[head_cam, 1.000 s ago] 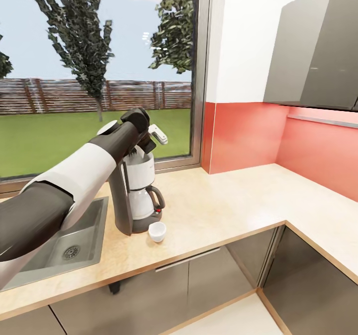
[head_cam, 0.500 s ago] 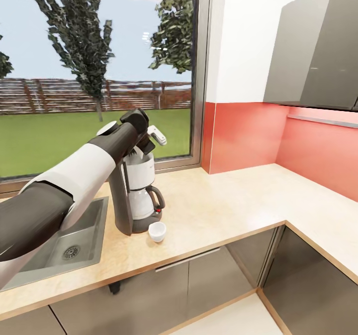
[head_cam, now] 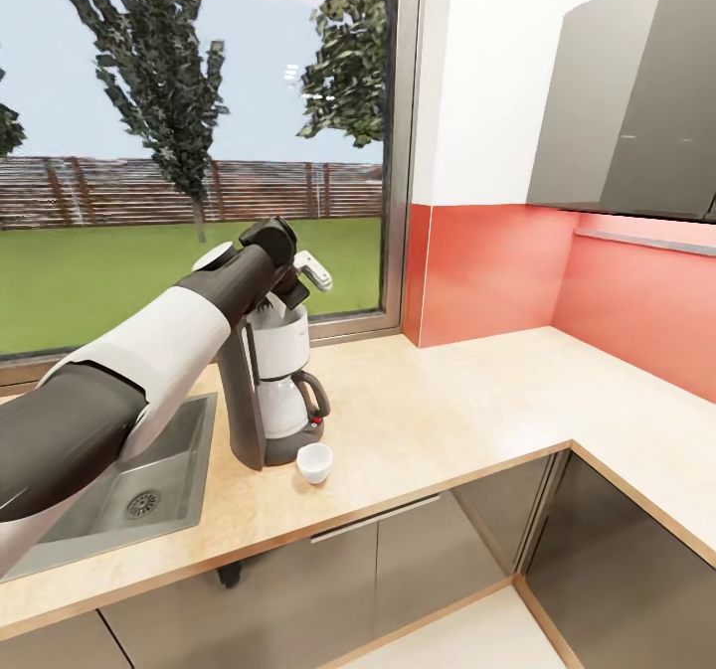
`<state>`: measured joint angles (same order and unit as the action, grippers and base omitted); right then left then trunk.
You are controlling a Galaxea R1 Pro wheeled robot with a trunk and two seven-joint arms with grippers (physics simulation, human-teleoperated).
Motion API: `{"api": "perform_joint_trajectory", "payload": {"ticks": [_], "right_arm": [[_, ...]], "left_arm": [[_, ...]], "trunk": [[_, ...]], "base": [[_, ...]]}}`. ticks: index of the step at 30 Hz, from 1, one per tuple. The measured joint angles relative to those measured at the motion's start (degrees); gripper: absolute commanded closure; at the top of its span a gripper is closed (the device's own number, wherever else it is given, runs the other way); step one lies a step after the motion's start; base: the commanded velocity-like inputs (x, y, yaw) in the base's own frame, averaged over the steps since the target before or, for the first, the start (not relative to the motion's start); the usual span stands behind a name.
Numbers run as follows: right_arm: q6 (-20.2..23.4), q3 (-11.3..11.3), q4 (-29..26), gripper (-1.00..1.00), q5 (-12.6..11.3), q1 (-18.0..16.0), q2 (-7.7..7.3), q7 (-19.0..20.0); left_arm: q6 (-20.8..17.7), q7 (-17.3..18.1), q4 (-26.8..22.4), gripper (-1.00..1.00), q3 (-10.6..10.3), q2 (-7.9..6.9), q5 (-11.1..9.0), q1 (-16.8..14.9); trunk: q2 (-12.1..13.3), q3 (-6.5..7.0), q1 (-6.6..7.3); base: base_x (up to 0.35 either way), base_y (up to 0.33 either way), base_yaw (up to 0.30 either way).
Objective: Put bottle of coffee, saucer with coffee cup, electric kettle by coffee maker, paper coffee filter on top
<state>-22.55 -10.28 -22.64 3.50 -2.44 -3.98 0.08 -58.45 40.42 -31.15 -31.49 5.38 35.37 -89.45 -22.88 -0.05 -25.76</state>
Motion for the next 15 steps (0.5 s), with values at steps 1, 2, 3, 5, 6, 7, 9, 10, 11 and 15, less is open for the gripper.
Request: {"api": "perform_joint_trajectory", "payload": {"ticks": [1, 2, 3, 5, 6, 7, 9, 10, 11, 15], "right_arm": [[0.0, 0.0, 0.0, -1.0, 0.0, 0.0, 0.0, 0.0], [0.0, 0.0, 0.0, -1.0, 0.0, 0.0, 0.0, 0.0], [0.0, 0.0, 0.0, -1.0, 0.0, 0.0, 0.01, 0.0], [0.0, 0.0, 0.0, -1.0, 0.0, 0.0, 0.0, 0.0], [0.0, 0.0, 0.0, -1.0, 0.0, 0.0, 0.0, 0.0], [0.0, 0.0, 0.0, -1.0, 0.0, 0.0, 0.0, 0.0], [0.0, 0.0, 0.0, -1.0, 0.0, 0.0, 0.0, 0.0], [0.0, 0.0, 0.0, -1.0, 0.0, 0.0, 0.0, 0.0], [0.0, 0.0, 0.0, -1.0, 0.0, 0.0, 0.0, 0.0], [0.0, 0.0, 0.0, -1.0, 0.0, 0.0, 0.0, 0.0]], "left_arm": [[0.0, 0.0, 0.0, 1.0, 0.0, 0.0, 0.0, 0.0], [0.0, 0.0, 0.0, 1.0, 0.0, 0.0, 0.0, 0.0], [0.0, 0.0, 0.0, 1.0, 0.0, 0.0, 0.0, 0.0], [0.0, 0.0, 0.0, 1.0, 0.0, 0.0, 0.0, 0.0], [0.0, 0.0, 0.0, 1.0, 0.0, 0.0, 0.0, 0.0], [0.0, 0.0, 0.0, 1.0, 0.0, 0.0, 0.0, 0.0], [0.0, 0.0, 0.0, 1.0, 0.0, -0.02, 0.0, 0.0], [0.0, 0.0, 0.0, 1.0, 0.0, -0.05, 0.0, 0.0], [0.0, 0.0, 0.2, 1.0, 0.0, -0.04, 0.0, 0.1], [0.1, 0.0, 0.7, 1.0, 0.0, -0.07, 0.0, 0.1]], "trunk": [[0.0, 0.0, 0.0], [0.0, 0.0, 0.0], [0.0, 0.0, 0.0], [0.0, 0.0, 0.0], [0.0, 0.0, 0.0], [0.0, 0.0, 0.0], [0.0, 0.0, 0.0], [0.0, 0.0, 0.0], [0.0, 0.0, 0.02], [0.0, 0.0, 0.0]], "base": [[0.0, 0.0, 0.0], [0.0, 0.0, 0.0], [0.0, 0.0, 0.0], [0.0, 0.0, 0.0], [0.0, 0.0, 0.0], [0.0, 0.0, 0.0], [0.004, 0.0, 0.0], [0.116, 0.0, 0.0], [0.133, 0.0, 0.0], [0.059, 0.0, 0.0]]}}
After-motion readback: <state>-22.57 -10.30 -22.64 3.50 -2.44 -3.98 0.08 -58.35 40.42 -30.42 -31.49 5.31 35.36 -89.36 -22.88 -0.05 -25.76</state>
